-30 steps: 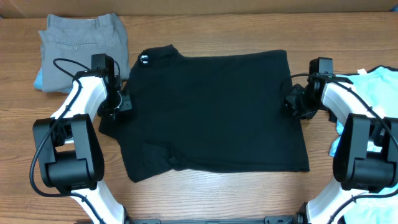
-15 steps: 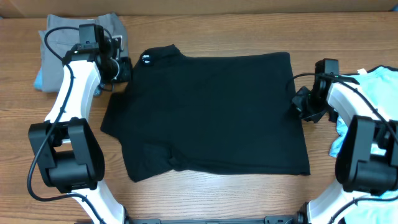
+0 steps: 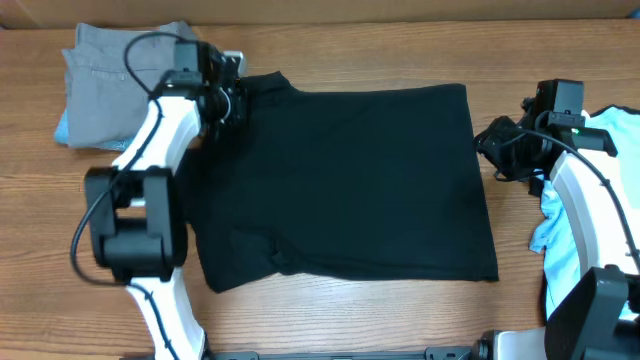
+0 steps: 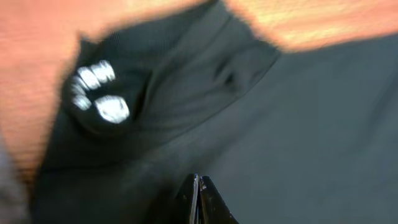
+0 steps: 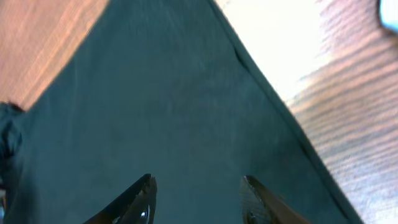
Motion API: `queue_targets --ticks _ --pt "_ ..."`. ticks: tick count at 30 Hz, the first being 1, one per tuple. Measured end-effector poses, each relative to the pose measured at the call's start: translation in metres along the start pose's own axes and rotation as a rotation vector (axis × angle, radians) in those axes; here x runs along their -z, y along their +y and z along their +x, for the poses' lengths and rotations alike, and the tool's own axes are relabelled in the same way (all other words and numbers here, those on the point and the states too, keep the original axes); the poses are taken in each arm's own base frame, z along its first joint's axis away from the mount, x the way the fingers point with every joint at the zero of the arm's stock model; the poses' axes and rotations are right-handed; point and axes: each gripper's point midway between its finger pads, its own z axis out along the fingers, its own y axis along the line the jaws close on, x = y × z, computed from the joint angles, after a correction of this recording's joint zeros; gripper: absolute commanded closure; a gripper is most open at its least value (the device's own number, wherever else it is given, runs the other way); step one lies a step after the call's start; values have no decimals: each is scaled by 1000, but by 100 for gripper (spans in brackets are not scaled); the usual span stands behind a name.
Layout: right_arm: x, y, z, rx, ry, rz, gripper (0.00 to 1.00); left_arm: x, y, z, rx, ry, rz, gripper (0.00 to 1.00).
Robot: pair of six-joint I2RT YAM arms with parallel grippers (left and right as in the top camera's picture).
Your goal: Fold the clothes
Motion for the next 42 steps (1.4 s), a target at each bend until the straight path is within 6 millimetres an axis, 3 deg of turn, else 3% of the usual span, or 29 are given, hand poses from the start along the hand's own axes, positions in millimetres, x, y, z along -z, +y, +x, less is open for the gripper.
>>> queue_targets --ticks 4,12,17,23,25,30,35,39,40,42 --pt "0 -3 13 -11 55 9 53 -36 9 22 17 48 16 96" --pt "0 -10 29 4 117 29 49 -44 26 -3 0 -59 -56 95" --pt "-9 -28 43 -24 149 88 48 -46 30 -9 27 -82 -74 90" --pt "-18 -45 53 -56 157 148 49 -39 29 -10 56 -35 -76 77" --pt "-19 -47 53 -58 153 154 49 -32 27 -11 64 -6 -75 68" --pt "-19 -46 52 -54 149 149 49 11 20 -16 71 40 -97 62" --pt "-14 -44 53 -46 150 141 49 104 5 -35 54 -16 -170 54" --pt "15 -30 47 -20 63 87 45 185 -18 -31 48 -50 -198 50" --pt "23 -27 46 -12 40 74 44 194 -21 -28 49 -50 -199 51" --pt "44 -20 46 3 -12 43 41 212 -30 -5 75 21 -195 50"
